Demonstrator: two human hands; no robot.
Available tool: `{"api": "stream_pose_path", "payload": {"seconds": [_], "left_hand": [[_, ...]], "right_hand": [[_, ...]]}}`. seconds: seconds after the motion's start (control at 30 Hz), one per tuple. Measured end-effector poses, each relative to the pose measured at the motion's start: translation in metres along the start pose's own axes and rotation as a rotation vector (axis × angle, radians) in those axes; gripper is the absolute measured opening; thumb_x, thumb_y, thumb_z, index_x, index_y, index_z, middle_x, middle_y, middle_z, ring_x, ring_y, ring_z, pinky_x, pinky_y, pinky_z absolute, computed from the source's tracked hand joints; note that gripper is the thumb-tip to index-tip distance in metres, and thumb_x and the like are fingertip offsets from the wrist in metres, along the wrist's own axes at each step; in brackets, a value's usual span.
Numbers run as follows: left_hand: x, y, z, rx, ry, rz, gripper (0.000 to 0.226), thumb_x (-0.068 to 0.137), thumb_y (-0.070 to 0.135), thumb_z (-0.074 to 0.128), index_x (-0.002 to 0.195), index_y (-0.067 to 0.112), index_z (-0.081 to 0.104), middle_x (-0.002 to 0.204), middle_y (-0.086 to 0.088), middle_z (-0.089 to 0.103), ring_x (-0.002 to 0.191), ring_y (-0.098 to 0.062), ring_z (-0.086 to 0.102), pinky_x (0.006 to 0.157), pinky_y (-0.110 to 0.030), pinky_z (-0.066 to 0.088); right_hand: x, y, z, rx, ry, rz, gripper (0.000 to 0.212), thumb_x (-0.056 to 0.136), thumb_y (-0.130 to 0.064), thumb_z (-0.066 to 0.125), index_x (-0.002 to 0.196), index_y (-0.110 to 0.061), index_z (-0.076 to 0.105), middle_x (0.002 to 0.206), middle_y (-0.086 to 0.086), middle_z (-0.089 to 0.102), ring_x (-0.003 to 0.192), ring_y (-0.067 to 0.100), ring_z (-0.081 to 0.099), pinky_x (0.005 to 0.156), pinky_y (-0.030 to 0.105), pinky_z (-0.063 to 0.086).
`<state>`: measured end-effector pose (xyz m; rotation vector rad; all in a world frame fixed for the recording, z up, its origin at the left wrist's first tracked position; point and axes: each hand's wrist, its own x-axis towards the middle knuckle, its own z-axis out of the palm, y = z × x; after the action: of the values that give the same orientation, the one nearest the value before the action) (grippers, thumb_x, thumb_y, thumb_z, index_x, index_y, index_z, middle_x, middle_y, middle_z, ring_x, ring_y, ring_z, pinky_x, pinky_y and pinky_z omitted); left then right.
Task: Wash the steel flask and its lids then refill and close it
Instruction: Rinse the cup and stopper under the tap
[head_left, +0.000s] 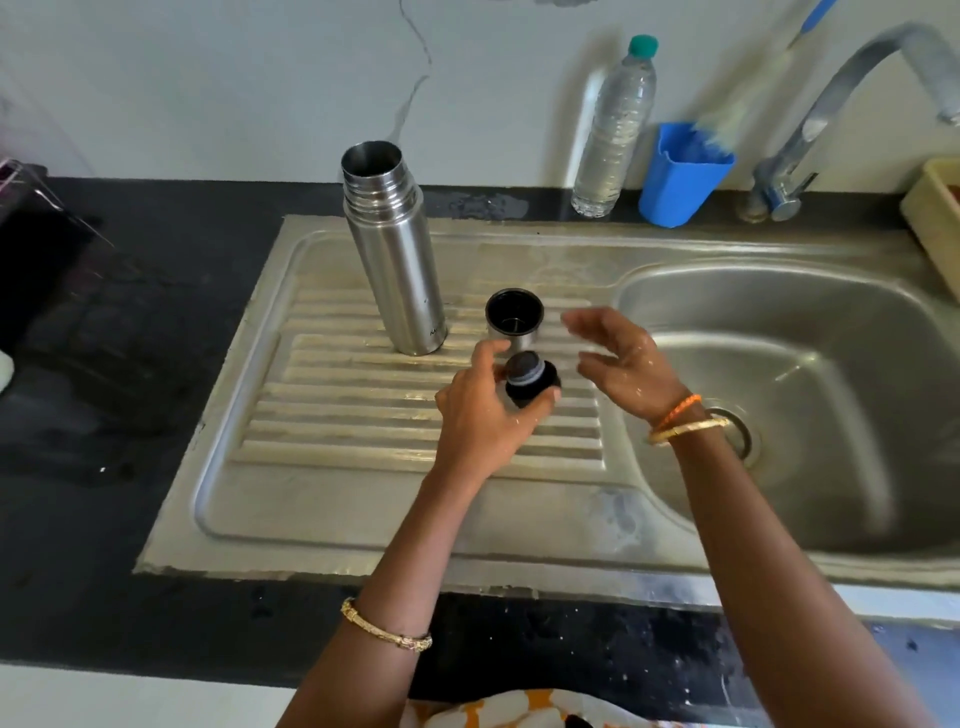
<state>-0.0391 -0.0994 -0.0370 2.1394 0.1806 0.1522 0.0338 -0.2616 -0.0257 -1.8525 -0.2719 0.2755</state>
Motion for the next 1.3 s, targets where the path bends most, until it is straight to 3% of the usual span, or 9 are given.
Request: {"api": "stream_pose_path", "payload": {"seconds": [0.17, 0.37, 0.53, 0.67, 0.77, 0.93, 1.0, 1.1, 1.3], "left_hand": [[0.006, 0.053, 0.029, -0.195, -0.162, -0.206, 0.039, 0.085, 0.048, 0.066, 0.106, 0.023, 0.045, 0.086, 0.009, 0.061, 0.08, -0.01, 0.063, 0.065, -0.023, 0.045], [0.014, 0.099, 0.113, -0.257, -0.391, -0.293, 0.038, 0.085, 0.053, 0.064, 0.112, 0.03, 0.05, 0.107, -0.003, 0.065, 0.098, -0.02, 0.064, 0.092, -0.039, 0.051], [0.033, 0.137, 0.163, -0.525, -0.524, -0.439, 0.028, 0.089, 0.032, 0.067, 0.109, 0.017, 0.057, 0.104, -0.01, 0.069, 0.084, -0.021, 0.07, 0.073, -0.028, 0.058], [0.058, 0.154, 0.197, -0.606, -0.378, -0.542, 0.019, 0.088, 0.023, 0.069, 0.097, 0.014, 0.055, 0.102, -0.012, 0.065, 0.074, -0.019, 0.066, 0.072, -0.029, 0.057], [0.072, 0.172, 0.211, -0.695, -0.344, -0.624, 0.017, 0.089, 0.027, 0.068, 0.091, 0.016, 0.055, 0.092, -0.009, 0.063, 0.073, -0.023, 0.066, 0.071, -0.032, 0.057], [0.084, 0.191, 0.229, -0.897, -0.333, -0.73, 0.026, 0.089, 0.027, 0.066, 0.104, 0.009, 0.054, 0.103, -0.017, 0.062, 0.087, -0.032, 0.066, 0.067, -0.037, 0.061], [0.09, 0.194, 0.234, -0.969, -0.294, -0.745, 0.029, 0.09, 0.024, 0.065, 0.11, 0.007, 0.052, 0.104, -0.018, 0.06, 0.09, -0.033, 0.064, 0.064, -0.037, 0.061], [0.098, 0.192, 0.238, -1.01, -0.246, -0.752, 0.023, 0.091, 0.023, 0.064, 0.106, 0.01, 0.053, 0.106, -0.017, 0.059, 0.099, -0.032, 0.062, 0.065, -0.035, 0.061], [0.106, 0.188, 0.248, -1.056, -0.224, -0.79, 0.021, 0.091, 0.021, 0.063, 0.106, 0.01, 0.053, 0.104, -0.017, 0.059, 0.095, -0.03, 0.061, 0.076, -0.038, 0.058]], "right_hand": [[-0.053, 0.006, -0.045, 0.132, -0.148, 0.064, 0.055, 0.077, 0.008, 0.069, 0.121, -0.02, 0.051, 0.123, 0.007, 0.059, 0.108, 0.018, 0.063, 0.089, 0.03, 0.053], [-0.081, 0.023, -0.115, 0.226, 0.111, 0.143, 0.046, 0.075, 0.01, 0.069, 0.107, -0.022, 0.059, 0.105, 0.005, 0.066, 0.081, 0.016, 0.07, 0.074, 0.031, 0.058], [-0.074, 0.04, -0.184, 0.251, 0.095, 0.252, 0.041, 0.077, 0.007, 0.069, 0.114, -0.008, 0.057, 0.102, 0.012, 0.067, 0.084, 0.023, 0.068, 0.069, 0.03, 0.059], [-0.035, 0.054, -0.234, 0.33, 0.171, 0.304, 0.026, 0.087, 0.004, 0.06, 0.113, 0.002, 0.058, 0.09, 0.006, 0.067, 0.08, 0.016, 0.064, 0.069, 0.024, 0.057], [0.024, 0.06, -0.271, 0.597, 0.357, 0.381, 0.009, 0.093, -0.01, 0.055, 0.091, -0.004, 0.06, 0.067, 0.003, 0.069, 0.07, 0.016, 0.063, 0.056, 0.022, 0.057], [0.111, 0.064, -0.294, 0.701, 0.137, 0.585, 0.058, 0.088, -0.045, 0.059, 0.118, 0.004, 0.046, 0.112, 0.021, 0.057, 0.103, 0.031, 0.061, 0.066, 0.032, 0.059], [0.128, 0.065, -0.29, 0.857, 0.092, 0.556, 0.056, 0.089, -0.036, 0.06, 0.125, 0.004, 0.045, 0.118, 0.023, 0.055, 0.102, 0.033, 0.061, 0.063, 0.034, 0.059], [0.135, 0.068, -0.287, 1.059, 0.099, 0.508, 0.034, 0.089, -0.025, 0.061, 0.109, 0.002, 0.053, 0.099, 0.018, 0.058, 0.096, 0.027, 0.061, 0.065, 0.033, 0.06], [0.138, 0.075, -0.287, 1.048, 0.13, 0.497, 0.021, 0.085, -0.021, 0.068, 0.092, -0.003, 0.059, 0.088, 0.011, 0.058, 0.091, 0.022, 0.06, 0.077, 0.032, 0.059]]}}
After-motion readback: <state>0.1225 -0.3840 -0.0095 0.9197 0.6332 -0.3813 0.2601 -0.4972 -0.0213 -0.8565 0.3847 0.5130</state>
